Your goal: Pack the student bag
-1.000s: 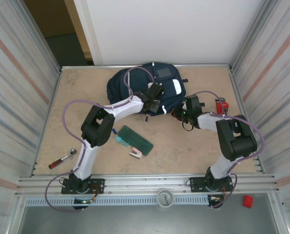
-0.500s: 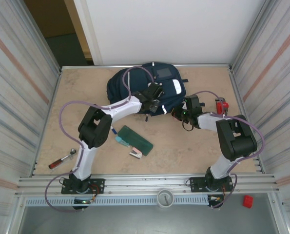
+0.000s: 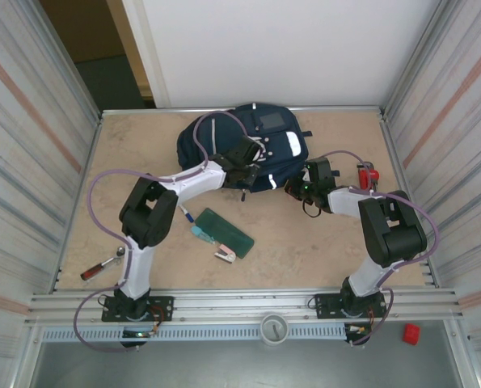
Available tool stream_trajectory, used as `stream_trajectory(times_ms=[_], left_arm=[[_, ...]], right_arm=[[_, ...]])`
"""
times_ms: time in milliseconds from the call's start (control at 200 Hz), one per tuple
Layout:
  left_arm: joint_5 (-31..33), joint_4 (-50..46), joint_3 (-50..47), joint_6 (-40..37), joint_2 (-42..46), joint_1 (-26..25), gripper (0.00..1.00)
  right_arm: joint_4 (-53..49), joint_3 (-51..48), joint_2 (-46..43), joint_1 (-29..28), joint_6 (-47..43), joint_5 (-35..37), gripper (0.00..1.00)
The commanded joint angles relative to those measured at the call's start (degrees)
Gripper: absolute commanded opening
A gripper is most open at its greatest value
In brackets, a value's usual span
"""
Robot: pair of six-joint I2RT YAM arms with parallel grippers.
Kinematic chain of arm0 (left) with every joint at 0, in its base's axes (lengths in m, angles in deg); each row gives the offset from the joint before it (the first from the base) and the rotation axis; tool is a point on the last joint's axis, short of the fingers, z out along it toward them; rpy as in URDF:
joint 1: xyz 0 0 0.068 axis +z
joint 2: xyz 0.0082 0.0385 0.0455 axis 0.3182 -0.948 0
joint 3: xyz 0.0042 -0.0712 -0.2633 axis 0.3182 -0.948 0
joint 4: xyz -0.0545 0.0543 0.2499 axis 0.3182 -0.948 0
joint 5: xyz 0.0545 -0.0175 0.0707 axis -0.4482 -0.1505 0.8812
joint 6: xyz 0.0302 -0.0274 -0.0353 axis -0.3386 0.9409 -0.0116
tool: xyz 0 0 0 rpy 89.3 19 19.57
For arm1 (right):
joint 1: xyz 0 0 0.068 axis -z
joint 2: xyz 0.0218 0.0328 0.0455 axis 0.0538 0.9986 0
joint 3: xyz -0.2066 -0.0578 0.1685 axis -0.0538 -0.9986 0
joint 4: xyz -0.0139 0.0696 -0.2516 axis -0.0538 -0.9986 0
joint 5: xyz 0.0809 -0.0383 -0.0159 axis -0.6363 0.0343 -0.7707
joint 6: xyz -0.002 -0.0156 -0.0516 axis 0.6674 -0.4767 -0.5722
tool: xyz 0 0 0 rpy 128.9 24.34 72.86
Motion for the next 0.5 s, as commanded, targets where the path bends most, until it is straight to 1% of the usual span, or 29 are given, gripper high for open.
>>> stream_trajectory(times_ms=[0,135,291,496], left_arm=[[-0.94,2.43,-2.06,0.57,4.38,0.96,0.0],[1.13,3.94,-4.6,0.51,5.83,1.49,0.0],[4.89,9.38,-10.59,-0.82,8.88,2.33,0.0],[8.95,10.64,-14.46,-1.19,12.04,4.35,0.0]], right_arm=[[-3.77,-1.29,-1.39,0.42,-0.76,0.46,0.0],[-3.82,-1.56,-2.57,0.95,-0.29,0.85,0.0],[-3.81,-2.02,-5.21,1.74,0.33,2.19,0.0],[-5.07,-2.6,-9.0,2.9,0.05,3.75,0.0]])
